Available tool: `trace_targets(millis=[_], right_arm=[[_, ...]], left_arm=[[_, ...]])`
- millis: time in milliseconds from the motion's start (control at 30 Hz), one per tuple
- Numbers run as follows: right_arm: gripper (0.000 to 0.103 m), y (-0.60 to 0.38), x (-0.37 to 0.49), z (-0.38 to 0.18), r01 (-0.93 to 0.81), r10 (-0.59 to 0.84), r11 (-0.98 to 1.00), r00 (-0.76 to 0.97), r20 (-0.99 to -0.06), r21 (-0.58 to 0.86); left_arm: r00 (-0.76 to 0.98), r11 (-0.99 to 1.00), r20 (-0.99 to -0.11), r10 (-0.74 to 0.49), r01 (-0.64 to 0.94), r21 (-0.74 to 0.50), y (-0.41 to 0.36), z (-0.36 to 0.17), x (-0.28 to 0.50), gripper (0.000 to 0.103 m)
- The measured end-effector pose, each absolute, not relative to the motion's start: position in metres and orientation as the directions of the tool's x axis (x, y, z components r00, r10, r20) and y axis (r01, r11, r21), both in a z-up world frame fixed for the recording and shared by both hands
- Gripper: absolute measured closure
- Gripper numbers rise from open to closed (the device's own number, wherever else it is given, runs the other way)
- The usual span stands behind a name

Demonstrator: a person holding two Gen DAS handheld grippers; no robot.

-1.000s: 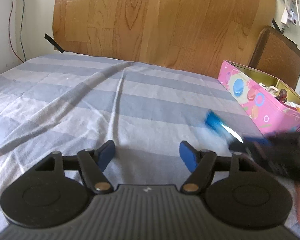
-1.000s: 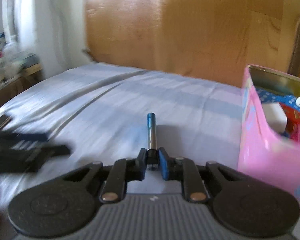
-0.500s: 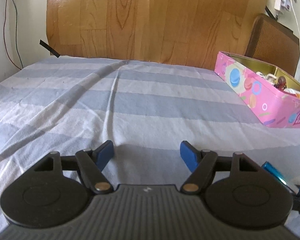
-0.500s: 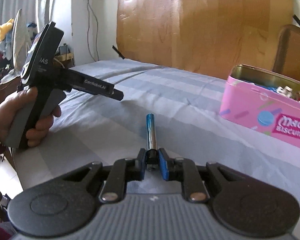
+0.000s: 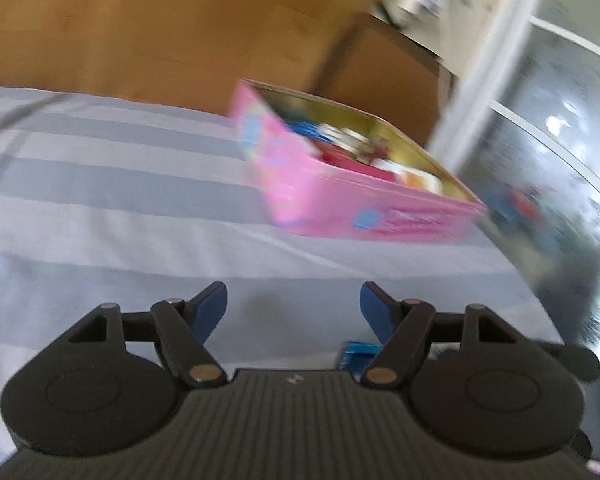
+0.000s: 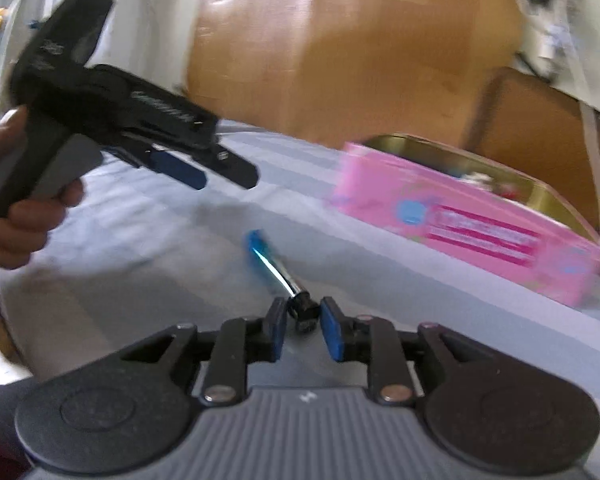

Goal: Organize rigid objects
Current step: 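Set the blue lighter down on the sheet and open the right tool, then close the left tool on the blue lighter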

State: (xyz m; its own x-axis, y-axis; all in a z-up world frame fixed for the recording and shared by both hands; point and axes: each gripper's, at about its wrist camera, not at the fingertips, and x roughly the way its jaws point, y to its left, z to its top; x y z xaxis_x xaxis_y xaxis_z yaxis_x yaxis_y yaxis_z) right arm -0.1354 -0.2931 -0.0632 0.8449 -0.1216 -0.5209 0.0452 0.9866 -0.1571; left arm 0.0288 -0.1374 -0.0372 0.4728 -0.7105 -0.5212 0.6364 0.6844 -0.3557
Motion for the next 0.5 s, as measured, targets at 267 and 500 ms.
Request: trace_targets(millis=[267,500], right_arm=[[0.078,-0.331,-0.163,-0.055,0.137,-0.141,0.99,0.85,-0.507,-0.045],[0.063,-0.309,-0.142,-0.061,0.006,-0.071,0.992,0.854,-0.515,-0.126]], left_arm=[[0.38,0.603,-0.522,-0.764,0.709,-0.366,-0.163,-0.046,0.006,0.029],[0.319,0.563,-0.565,-0.761,0.757,-0.331,-0.166,-0.055,0.0,0.028]])
